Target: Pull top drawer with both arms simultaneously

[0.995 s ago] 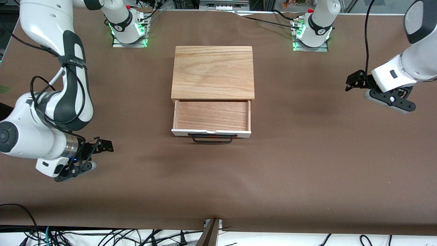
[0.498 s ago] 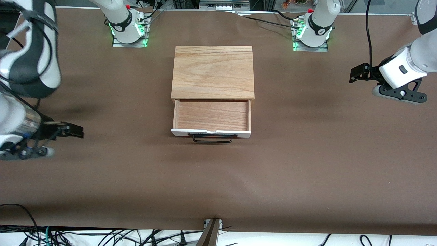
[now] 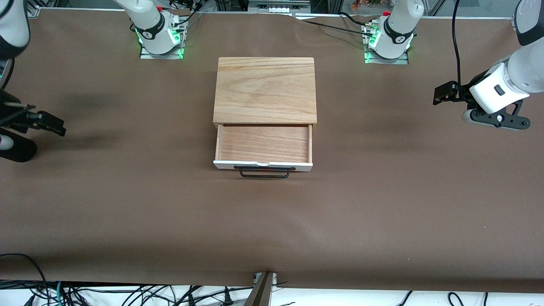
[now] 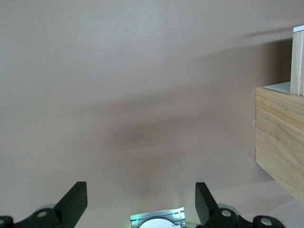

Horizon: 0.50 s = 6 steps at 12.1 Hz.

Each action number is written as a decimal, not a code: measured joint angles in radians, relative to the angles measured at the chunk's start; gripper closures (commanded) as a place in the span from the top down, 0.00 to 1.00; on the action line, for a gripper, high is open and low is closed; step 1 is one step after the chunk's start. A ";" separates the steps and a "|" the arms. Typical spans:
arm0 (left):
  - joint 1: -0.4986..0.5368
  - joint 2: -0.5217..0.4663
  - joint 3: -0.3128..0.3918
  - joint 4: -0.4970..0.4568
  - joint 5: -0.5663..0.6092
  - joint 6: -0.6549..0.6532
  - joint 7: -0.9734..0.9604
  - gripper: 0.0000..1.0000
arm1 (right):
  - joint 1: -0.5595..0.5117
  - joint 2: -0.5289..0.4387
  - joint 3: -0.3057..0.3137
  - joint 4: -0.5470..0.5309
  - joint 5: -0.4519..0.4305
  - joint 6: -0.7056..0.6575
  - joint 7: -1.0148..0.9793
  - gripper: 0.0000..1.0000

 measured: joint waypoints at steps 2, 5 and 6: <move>0.000 0.000 0.000 0.001 0.000 0.000 -0.001 1.00 | -0.010 -0.081 0.007 -0.055 0.000 0.000 -0.017 1.00; 0.000 0.000 -0.001 0.001 0.000 -0.001 -0.003 1.00 | -0.039 -0.116 0.010 -0.103 0.000 -0.001 -0.089 1.00; 0.000 0.000 -0.001 0.001 0.000 -0.002 -0.004 1.00 | -0.047 -0.114 0.010 -0.109 0.000 -0.002 -0.094 1.00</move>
